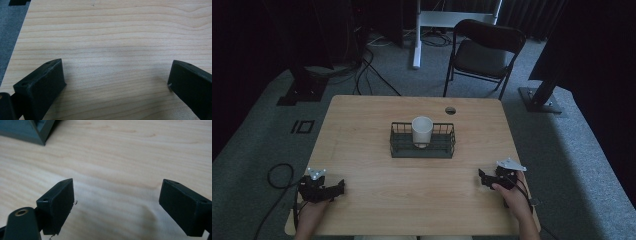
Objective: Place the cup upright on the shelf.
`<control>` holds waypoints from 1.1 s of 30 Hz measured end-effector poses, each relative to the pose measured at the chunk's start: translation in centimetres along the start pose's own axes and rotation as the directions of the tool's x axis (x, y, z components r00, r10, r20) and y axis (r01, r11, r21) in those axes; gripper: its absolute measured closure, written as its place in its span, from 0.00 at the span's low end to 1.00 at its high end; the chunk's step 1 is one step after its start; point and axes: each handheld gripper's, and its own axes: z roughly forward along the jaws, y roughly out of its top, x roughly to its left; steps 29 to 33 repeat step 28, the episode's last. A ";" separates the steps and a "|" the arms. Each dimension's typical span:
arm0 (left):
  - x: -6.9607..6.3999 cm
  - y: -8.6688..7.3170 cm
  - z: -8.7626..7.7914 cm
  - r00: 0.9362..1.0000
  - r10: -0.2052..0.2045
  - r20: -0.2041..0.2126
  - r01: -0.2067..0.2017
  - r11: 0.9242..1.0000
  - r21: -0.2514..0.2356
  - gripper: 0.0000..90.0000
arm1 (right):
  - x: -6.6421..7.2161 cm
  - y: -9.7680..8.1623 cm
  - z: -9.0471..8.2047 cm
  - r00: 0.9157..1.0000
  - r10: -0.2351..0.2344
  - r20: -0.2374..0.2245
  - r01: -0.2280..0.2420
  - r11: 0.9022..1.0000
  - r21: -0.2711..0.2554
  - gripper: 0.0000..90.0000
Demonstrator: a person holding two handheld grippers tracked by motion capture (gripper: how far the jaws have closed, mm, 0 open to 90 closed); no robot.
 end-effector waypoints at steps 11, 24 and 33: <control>0.0 0.0 0.0 1.000 0.000 0.000 0.000 1.000 0.000 0.01 | 0.6 -1.2 -1.0 0.997 -0.072 -0.023 0.073 0.993 0.088 0.14; 0.0 0.0 0.0 1.000 0.000 0.000 0.000 1.000 -0.001 0.01 | 0.3 -1.2 -0.9 0.999 -0.032 -0.037 0.036 0.994 0.104 0.14; 0.0 0.0 0.0 1.000 -0.001 -0.001 0.001 1.000 0.000 0.01 | 0.3 -1.2 -0.9 0.999 -0.032 -0.037 0.036 0.994 0.104 0.14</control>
